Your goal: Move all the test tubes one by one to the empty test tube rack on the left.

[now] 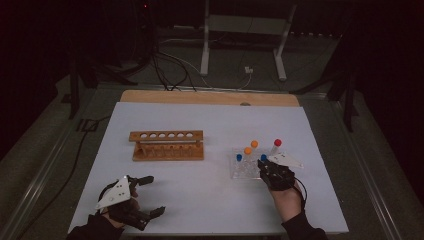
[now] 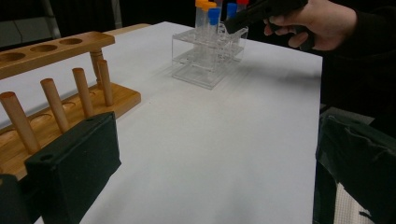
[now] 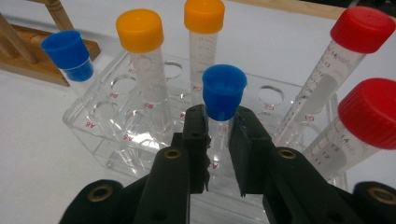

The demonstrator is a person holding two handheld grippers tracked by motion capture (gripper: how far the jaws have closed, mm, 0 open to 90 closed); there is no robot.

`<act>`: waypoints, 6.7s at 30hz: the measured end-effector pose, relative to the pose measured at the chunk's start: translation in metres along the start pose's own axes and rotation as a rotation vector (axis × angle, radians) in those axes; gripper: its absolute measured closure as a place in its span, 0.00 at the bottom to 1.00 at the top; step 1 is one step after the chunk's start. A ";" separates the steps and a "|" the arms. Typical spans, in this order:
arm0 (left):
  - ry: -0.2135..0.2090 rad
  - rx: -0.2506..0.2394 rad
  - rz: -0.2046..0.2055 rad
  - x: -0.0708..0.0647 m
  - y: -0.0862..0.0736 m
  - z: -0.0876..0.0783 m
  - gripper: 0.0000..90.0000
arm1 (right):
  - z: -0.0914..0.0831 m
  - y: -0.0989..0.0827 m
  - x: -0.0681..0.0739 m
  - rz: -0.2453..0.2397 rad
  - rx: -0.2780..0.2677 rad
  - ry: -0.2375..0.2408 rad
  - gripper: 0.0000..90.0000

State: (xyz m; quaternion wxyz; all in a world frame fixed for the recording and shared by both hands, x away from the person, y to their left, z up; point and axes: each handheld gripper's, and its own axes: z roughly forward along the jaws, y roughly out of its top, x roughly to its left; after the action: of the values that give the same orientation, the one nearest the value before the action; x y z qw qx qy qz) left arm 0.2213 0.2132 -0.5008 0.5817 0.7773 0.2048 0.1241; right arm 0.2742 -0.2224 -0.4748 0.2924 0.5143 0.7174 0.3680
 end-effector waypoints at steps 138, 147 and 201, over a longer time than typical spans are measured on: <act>-0.197 0.037 0.150 -0.016 0.114 0.113 0.86 | -0.044 0.018 0.089 -0.234 -0.093 0.459 0.67; -0.118 0.024 0.133 0.003 0.124 0.099 0.86 | -0.049 0.020 0.082 -0.216 -0.148 0.482 0.45; 0.280 -0.019 -0.020 0.107 0.130 0.114 0.86 | -0.052 0.022 0.073 -0.177 -0.169 0.572 0.00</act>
State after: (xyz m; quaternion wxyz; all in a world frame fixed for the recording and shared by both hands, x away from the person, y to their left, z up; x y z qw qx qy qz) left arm 0.3875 0.1343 -0.4150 0.5559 0.7450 0.2903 0.2273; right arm 0.2224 -0.1607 -0.4303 0.1512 0.2994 0.7793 0.5293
